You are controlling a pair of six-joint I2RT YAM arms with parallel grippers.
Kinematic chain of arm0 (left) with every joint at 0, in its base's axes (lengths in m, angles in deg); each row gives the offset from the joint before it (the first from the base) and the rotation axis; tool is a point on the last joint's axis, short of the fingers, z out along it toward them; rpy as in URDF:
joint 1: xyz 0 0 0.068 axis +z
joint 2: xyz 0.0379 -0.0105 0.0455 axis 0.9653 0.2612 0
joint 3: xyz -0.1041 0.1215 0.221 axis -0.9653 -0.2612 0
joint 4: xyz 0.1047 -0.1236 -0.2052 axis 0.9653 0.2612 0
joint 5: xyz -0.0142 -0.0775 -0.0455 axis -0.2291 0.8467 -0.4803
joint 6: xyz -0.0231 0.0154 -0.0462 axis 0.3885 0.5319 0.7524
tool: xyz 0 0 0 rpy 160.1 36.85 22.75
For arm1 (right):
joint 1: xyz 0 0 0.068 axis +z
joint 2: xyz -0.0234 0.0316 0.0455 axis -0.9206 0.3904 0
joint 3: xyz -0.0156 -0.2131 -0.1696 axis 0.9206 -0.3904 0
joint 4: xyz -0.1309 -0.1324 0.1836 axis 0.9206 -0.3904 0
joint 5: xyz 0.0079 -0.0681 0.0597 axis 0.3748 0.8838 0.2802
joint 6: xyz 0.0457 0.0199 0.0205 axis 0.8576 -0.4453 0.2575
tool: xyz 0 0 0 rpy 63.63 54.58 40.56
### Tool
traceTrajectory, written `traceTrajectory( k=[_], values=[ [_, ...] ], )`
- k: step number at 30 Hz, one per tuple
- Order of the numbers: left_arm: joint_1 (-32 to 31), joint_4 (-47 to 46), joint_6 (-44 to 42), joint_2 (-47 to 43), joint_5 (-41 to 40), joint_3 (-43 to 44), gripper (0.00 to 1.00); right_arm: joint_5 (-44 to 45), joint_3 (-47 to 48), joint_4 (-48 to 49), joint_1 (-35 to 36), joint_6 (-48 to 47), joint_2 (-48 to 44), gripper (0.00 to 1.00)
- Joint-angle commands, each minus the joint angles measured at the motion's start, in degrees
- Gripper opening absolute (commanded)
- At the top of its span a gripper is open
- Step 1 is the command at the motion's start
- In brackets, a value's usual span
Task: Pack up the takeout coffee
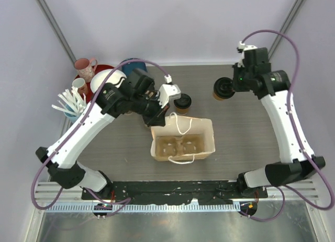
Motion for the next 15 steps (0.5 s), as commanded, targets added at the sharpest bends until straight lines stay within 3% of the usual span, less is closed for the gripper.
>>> traceTrajectory(
  k=[1, 5, 9, 15],
  values=[
    [-1.4, -2.6, 0.3, 8.2, 2.8, 12.2, 0.0, 0.8, -0.1, -3.7, -6.5, -1.7, -3.8, 0.01],
    [-2.7, -1.8, -2.4, 18.1, 3.6, 23.4, 0.0, 0.4, 0.4, -3.3, -16.3, -1.3, -5.6, 0.01],
    [-3.6, -3.7, -3.0, 24.1, 6.0, 32.2, 0.0, -0.9, 1.9, -3.2, -21.0, -1.1, -5.5, 0.01],
    [-3.8, -12.6, -2.8, 28.9, 9.8, 33.3, 0.0, -0.2, 3.8, -3.2, -28.2, -0.9, -4.9, 0.01]
  ],
)
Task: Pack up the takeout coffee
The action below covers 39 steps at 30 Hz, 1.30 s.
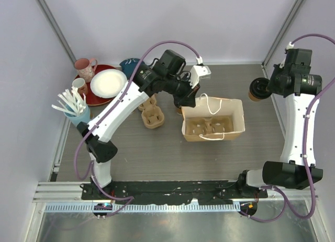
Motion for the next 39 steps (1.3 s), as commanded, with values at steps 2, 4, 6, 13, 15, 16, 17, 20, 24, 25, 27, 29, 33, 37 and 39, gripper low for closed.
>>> traceTrajectory(
  k=[2, 4, 6, 13, 15, 16, 17, 20, 24, 25, 27, 29, 33, 37, 39],
  values=[
    [-0.4, -7.4, -1.4, 4.0, 5.2, 7.0, 0.0, 0.7, 4.6, 0.5, -5.4, -0.4, 0.7, 0.01],
    [-0.4, -9.6, -1.5, 5.9, 5.7, 7.3, 0.0, 0.5, 6.4, -0.1, -7.1, -0.3, 2.0, 0.01],
    [-0.5, -11.8, -2.7, 7.8, 5.7, 7.9, 0.0, -0.3, 7.0, -0.3, -8.8, -0.3, 2.3, 0.01],
    [-0.4, -15.6, -6.0, 12.6, 3.2, 7.9, 0.0, 0.0, 7.6, -0.1, -11.7, -0.2, 2.9, 0.01],
    [-0.2, -16.1, -6.5, 12.8, 2.3, 7.3, 0.0, 0.2, 7.7, -0.2, -11.8, -0.4, 3.3, 0.01],
    [0.2, -16.3, -6.9, 12.9, 1.8, 6.5, 0.0, 0.0, 7.5, -0.1, -11.8, -0.5, 3.2, 0.01],
    [0.7, -16.6, -7.1, 12.9, 1.3, 6.0, 0.0, -0.1, 7.2, -0.1, -11.7, -0.5, 3.1, 0.01],
    [2.4, -17.7, -8.5, 13.1, -0.1, 4.6, 0.0, -0.5, 6.6, 0.3, -11.8, -0.5, 2.6, 0.01],
    [3.8, -17.6, -11.8, 13.1, -1.9, 3.9, 0.0, -1.5, 6.1, 0.5, -11.7, -0.6, 1.8, 0.01],
    [4.0, -17.3, -12.5, 13.1, -2.2, 3.8, 0.0, -1.7, 6.2, 0.6, -11.8, -0.5, 1.5, 0.01],
    [4.6, -16.3, -14.1, 12.8, -2.4, 3.5, 0.0, -1.8, 6.1, 0.6, -11.7, -0.4, 1.4, 0.01],
    [4.7, -15.5, -15.1, 12.6, -2.4, 3.1, 0.0, -2.2, 6.0, 0.6, -11.7, -0.4, 1.3, 0.01],
    [5.1, -15.2, -16.1, 11.3, -2.5, 1.3, 0.0, -2.8, 5.9, 0.7, -11.7, -0.4, 1.3, 0.01],
    [6.3, -16.3, -15.8, 11.5, -3.4, 1.3, 0.0, -3.3, 5.9, 0.7, -11.7, -0.4, 1.0, 0.01],
    [6.9, -16.6, -16.2, 11.7, -3.8, 1.3, 0.0, -3.4, 5.6, 1.0, -11.8, -0.4, 0.6, 0.01]
  ],
)
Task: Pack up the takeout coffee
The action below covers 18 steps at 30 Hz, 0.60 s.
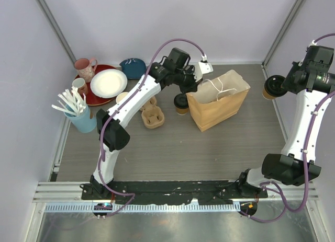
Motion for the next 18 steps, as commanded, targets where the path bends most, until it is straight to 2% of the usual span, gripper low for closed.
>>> traceTrajectory(
  k=[1, 18],
  values=[
    [1.3, -1.3, -1.8, -2.1, -1.1, -0.3, 0.0, -1.1, 0.3, 1.7, -0.1, -0.4, -2.9, 0.01],
    [5.2, -4.1, -5.8, -0.5, -4.7, 0.1, 0.0, -2.3, -0.4, 2.0, -0.1, -0.3, -3.4, 0.01]
  ],
)
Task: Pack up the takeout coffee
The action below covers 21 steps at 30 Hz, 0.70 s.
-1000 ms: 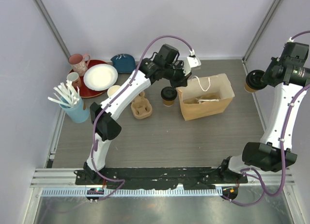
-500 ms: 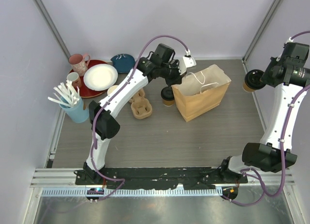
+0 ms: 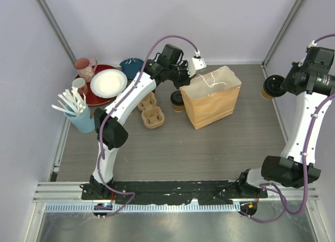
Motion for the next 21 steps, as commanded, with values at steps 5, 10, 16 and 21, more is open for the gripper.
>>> traceTrajectory(
  k=[5, 10, 16, 21],
  values=[
    [2.8, -3.0, -4.0, 0.3, -2.3, 1.2, 0.0, -0.8, 0.2, 1.8, -0.1, -0.3, -2.0, 0.01],
    [3.9, -3.6, -5.4, 1.0, -3.2, 1.2, 0.0, -0.8, 0.2, 1.8, 0.0, -0.1, -2.1, 0.01],
    [5.2, -4.3, -6.4, 2.5, -3.8, 3.4, 0.0, -0.9, 0.1, 1.7, -0.1, 0.0, -2.2, 0.01],
    [5.2, -4.4, -6.1, 2.3, -0.8, 4.6, 0.0, -1.8, -0.2, 2.0, 0.0, 0.1, -2.9, 0.01]
  ],
)
